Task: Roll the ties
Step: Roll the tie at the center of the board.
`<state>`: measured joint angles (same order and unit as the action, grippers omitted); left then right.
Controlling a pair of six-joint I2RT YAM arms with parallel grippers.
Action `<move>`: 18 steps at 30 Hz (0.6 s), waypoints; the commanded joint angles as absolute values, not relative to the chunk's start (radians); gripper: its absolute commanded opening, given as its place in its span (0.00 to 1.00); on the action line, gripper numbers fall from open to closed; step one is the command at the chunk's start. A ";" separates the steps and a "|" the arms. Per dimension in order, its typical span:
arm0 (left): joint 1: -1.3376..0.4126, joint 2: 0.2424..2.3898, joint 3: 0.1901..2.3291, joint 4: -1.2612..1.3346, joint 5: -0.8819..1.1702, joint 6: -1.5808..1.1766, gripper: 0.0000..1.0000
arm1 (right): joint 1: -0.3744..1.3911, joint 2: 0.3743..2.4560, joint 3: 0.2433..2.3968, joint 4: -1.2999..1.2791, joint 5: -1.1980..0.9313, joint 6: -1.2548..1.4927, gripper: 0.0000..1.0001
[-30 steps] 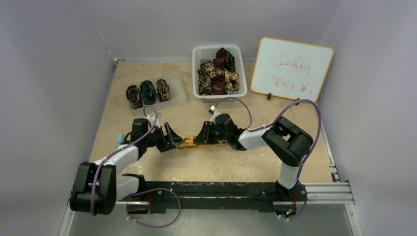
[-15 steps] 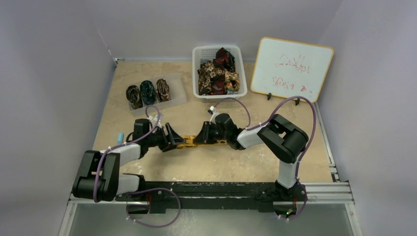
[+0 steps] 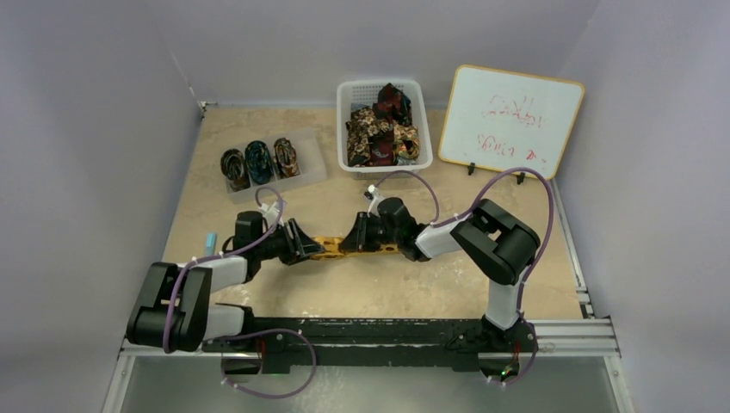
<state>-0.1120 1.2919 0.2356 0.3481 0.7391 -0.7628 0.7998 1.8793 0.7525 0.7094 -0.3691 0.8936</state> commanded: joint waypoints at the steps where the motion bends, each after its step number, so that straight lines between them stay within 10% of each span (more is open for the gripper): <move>1: -0.140 1.281 0.246 0.425 0.766 -0.756 0.41 | 0.796 1.899 0.776 0.713 -0.401 0.899 0.21; 18: -0.321 1.188 0.473 0.005 0.400 -0.740 0.14 | 0.794 1.797 0.786 0.611 -0.323 0.852 0.34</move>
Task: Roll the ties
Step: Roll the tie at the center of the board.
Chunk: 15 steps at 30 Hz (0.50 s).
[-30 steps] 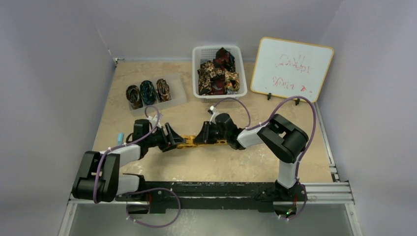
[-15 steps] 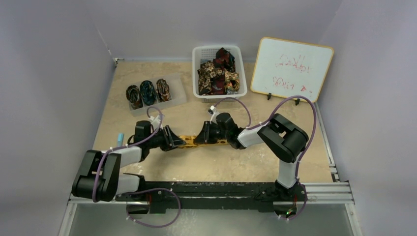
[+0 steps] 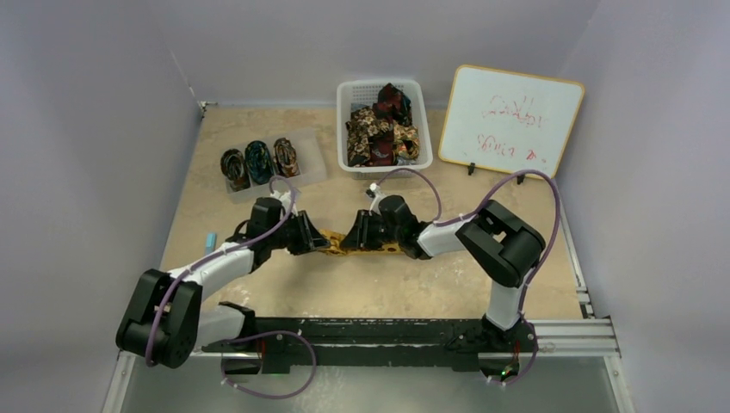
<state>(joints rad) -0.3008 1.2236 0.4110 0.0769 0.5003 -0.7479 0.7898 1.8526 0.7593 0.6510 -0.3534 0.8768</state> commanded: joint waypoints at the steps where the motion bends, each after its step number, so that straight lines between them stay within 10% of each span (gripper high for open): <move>1: -0.325 1.179 0.480 0.002 0.388 -0.742 0.14 | 0.794 1.792 0.782 0.607 -0.316 0.850 0.35; 15: -0.380 1.159 0.584 -0.161 0.321 -0.727 0.14 | 0.793 1.797 0.800 0.596 -0.304 0.841 0.18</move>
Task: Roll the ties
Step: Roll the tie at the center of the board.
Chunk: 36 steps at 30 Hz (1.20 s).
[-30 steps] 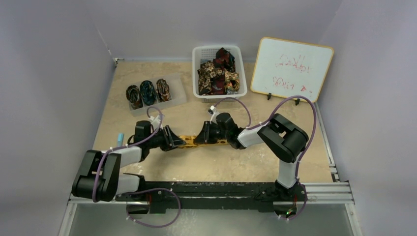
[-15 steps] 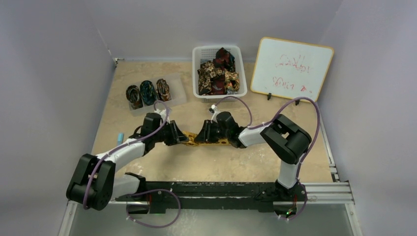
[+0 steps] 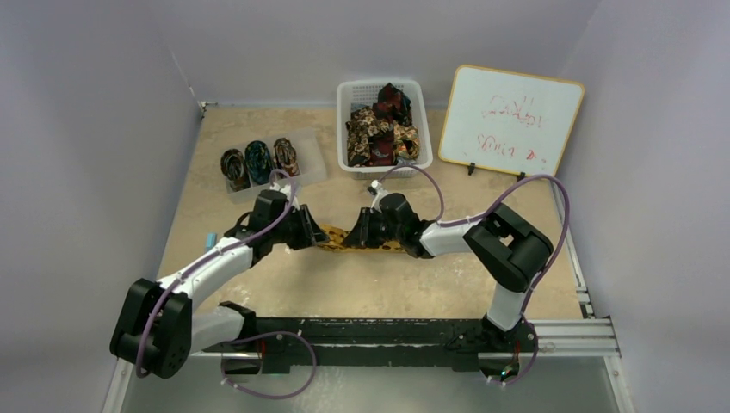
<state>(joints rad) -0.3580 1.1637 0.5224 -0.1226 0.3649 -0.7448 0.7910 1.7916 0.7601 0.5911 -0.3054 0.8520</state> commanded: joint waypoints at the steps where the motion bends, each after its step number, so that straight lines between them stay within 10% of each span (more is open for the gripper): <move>1: -0.386 1.161 0.591 -0.173 0.308 -0.726 0.14 | 0.793 1.806 0.805 0.600 -0.307 0.842 0.18; 36: -0.812 1.607 1.156 -0.782 -0.332 -0.774 0.19 | 0.668 1.532 0.640 0.445 -0.019 0.887 0.23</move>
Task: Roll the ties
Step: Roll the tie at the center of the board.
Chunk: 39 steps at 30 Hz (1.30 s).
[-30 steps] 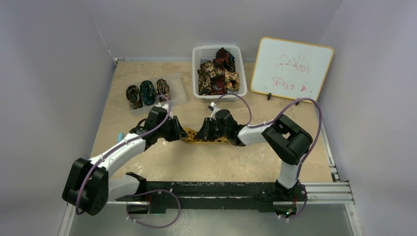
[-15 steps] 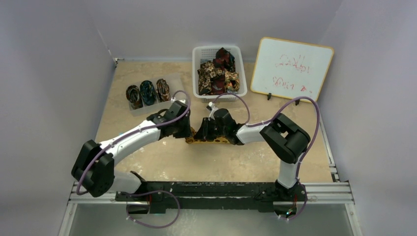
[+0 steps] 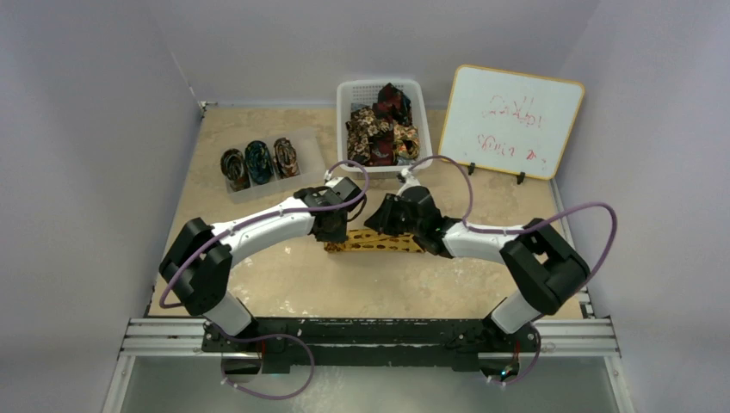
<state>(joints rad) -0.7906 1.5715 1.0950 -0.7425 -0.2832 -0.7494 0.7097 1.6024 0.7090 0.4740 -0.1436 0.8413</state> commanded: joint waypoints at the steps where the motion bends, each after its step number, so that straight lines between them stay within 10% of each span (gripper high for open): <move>1: -0.817 1.622 1.166 -0.784 -0.333 -0.780 0.20 | 0.657 1.512 0.618 0.448 -0.008 0.896 0.24; 11: -0.835 1.700 1.180 -0.592 -0.110 -0.739 0.50 | 0.609 1.386 0.508 0.482 -0.027 0.884 0.56; 18: -0.833 1.612 1.151 -0.504 -0.035 -0.733 0.61 | 0.583 1.340 0.477 0.490 -0.081 0.890 0.98; 35: -0.583 1.211 0.815 -0.381 0.141 -0.722 0.73 | 0.580 1.422 0.410 0.858 -0.393 0.925 0.99; 39: -0.491 1.184 0.719 -0.293 0.246 -0.716 0.73 | 0.584 1.495 0.483 0.776 -0.380 0.902 0.82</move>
<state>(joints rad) -0.5491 1.2148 0.7830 -0.4080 0.1188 -0.7376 0.5781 1.4525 0.4255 0.7338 -0.3401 0.9024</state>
